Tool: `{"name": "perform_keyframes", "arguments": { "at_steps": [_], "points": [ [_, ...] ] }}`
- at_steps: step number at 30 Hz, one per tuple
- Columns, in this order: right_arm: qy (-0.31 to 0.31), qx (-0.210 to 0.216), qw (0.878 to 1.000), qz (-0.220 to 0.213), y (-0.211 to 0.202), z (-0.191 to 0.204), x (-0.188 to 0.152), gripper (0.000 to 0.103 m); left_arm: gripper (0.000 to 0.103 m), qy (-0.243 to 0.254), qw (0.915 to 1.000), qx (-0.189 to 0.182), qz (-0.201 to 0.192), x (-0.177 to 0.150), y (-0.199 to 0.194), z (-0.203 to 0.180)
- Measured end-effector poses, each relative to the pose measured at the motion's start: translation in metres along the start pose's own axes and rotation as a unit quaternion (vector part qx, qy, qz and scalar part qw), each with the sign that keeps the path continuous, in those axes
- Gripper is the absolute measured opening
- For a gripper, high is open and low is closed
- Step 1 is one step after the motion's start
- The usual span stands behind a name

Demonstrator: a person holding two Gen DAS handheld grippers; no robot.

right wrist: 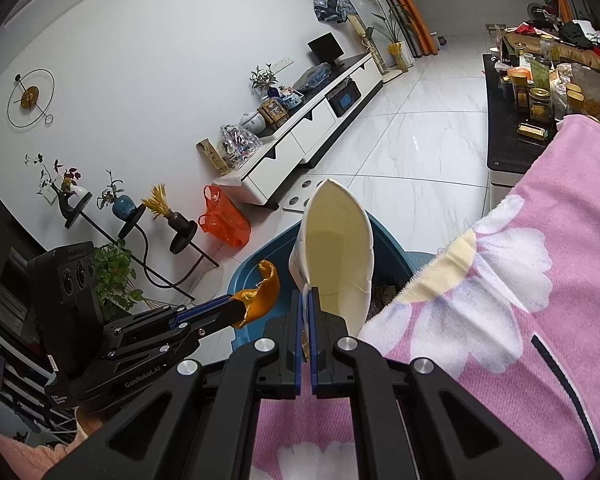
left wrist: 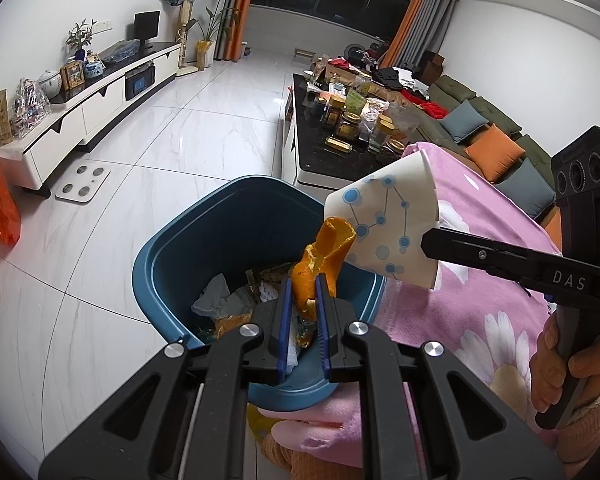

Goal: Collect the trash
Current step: 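Carry the orange peel and paper cup with both grippers over the teal bin, then open both grippers to drop the peel and cup into the teal bin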

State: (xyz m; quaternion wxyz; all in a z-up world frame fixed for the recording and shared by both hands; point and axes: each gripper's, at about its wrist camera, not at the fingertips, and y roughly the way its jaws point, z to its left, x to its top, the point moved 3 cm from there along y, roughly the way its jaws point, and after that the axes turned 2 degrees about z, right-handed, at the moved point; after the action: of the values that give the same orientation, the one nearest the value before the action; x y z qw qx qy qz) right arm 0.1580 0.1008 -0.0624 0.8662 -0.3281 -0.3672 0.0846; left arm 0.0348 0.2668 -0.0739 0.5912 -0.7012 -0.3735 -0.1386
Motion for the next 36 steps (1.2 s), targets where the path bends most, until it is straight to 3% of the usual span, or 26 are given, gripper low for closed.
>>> {"name": "perform_keyframes", "arguments": {
  "at_steps": [36],
  "points": [
    [0.001,-0.022,0.999,0.038,0.046,0.001,0.005,0.002,0.013,-0.035,0.9985,0.018,0.038,0.002,0.048,0.019]
  ]
}}
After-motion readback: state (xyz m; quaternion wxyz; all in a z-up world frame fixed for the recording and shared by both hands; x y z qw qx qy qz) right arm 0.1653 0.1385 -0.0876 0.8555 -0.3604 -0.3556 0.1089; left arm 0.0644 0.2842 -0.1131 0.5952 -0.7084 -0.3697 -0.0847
